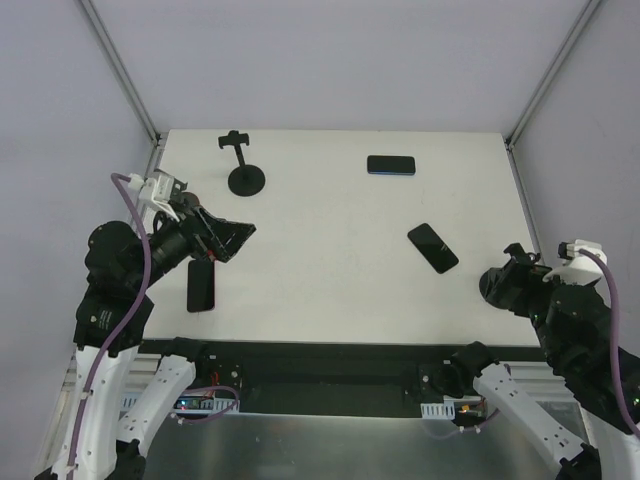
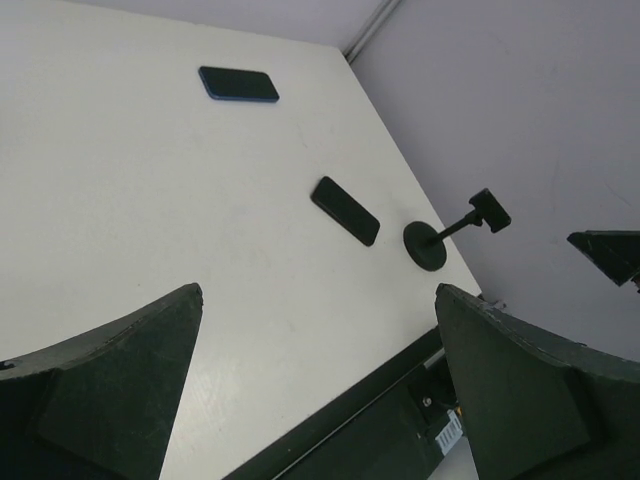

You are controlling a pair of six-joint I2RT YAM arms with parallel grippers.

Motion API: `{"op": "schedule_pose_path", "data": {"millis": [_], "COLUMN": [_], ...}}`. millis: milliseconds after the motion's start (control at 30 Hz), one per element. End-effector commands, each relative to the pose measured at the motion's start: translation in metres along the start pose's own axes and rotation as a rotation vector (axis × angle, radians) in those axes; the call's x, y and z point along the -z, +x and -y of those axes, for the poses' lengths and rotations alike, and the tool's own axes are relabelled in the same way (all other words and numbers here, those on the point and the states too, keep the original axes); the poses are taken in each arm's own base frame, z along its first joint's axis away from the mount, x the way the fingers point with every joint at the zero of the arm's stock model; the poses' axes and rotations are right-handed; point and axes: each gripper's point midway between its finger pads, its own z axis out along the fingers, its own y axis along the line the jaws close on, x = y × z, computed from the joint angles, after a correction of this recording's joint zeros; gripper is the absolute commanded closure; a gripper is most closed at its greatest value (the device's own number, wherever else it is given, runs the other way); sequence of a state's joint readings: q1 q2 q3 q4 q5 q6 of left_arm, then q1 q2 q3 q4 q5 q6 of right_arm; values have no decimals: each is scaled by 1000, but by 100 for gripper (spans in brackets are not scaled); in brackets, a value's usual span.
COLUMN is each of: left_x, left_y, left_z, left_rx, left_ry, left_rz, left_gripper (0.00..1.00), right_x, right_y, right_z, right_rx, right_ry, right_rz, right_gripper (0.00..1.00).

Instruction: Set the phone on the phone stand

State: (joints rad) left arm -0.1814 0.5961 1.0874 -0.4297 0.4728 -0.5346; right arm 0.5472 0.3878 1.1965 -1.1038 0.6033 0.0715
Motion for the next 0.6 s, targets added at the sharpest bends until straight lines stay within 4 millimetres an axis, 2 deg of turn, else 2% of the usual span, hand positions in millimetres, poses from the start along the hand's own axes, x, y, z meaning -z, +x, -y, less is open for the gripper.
{"op": "schedule_pose_path", "data": {"millis": [0, 133, 233, 433, 567], "left_x": [-13, -21, -23, -24, -26], "left_y": [26, 51, 65, 88, 102], "left_z": [-8, -12, -13, -28, -40], "left_rx": [47, 92, 111, 111, 111], "left_ry": [38, 83, 115, 105, 86], "left_rz": [-115, -225, -286, -335, -362], "left_gripper": [1, 1, 1, 1, 2], "right_x": [-13, -28, -41, -59, -68], "right_y": [5, 18, 21, 22, 36], "right_z": [-9, -20, -12, 13, 38], "right_rx": [7, 56, 53, 37, -53], "right_ry": [27, -1, 101, 345, 514], "right_rz": [-60, -89, -98, -72, -94], "right_gripper": [4, 4, 4, 4, 3]}}
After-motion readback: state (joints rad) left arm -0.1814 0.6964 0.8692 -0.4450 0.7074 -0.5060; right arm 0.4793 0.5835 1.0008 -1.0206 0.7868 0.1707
